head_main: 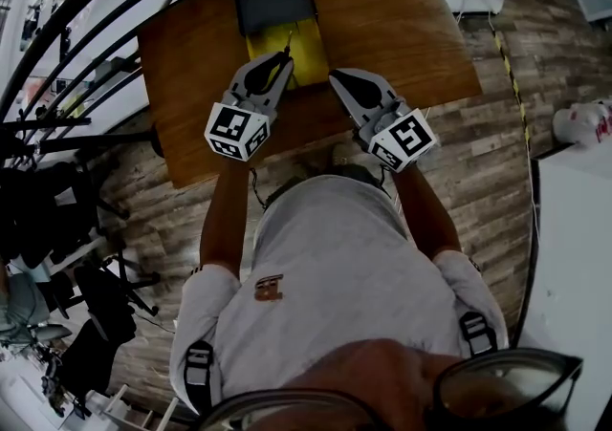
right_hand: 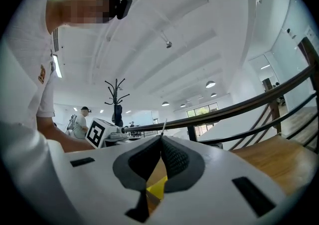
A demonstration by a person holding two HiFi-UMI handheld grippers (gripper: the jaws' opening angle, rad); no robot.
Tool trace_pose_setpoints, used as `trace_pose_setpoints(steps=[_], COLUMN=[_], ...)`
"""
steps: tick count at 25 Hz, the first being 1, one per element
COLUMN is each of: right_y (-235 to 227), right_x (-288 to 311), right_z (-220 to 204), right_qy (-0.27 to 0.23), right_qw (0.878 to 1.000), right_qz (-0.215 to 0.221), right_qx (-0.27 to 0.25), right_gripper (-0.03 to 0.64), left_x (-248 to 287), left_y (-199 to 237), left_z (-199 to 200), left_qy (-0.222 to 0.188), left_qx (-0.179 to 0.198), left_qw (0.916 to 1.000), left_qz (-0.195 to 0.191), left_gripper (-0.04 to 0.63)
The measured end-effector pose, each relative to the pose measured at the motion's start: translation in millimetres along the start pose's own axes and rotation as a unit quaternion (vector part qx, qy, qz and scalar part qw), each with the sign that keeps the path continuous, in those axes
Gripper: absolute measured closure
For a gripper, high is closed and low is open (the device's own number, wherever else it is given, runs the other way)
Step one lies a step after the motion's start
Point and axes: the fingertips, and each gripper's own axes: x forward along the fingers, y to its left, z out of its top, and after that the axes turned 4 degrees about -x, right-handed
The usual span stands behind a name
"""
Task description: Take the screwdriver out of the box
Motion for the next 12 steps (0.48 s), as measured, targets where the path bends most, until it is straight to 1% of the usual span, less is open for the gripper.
trace_pose_setpoints(steps=[3,6,9,12], right_y=[9,17,22,25], right_x=[7,10,13,13], right_z=[7,14,20,24], right_qy=[-0.006,-0.012,-0.018,-0.021], right_qw=[1.0,1.0,1.0,1.0], right_qz=[0.009,0.016,0.02,0.021], right_qx=[-0.003,-0.003,-0.005,-0.011], right_gripper=[0.584,0.584,0.584,0.584], left_x=[-16,-30,-41,-46], left_y=[-12,-28,-40,-48], left_z=[18,33,46,51], left_qy=[-0.056,-0.094,-0.122,-0.132], left_qx=[-0.004,-0.003,0.0,0.009], left_qw=[0.9984,0.9955,0.9924,0.9909], left_qz=[-0.003,-0.008,-0.017,-0.025], left_gripper=[0.52,0.52,0.52,0.52])
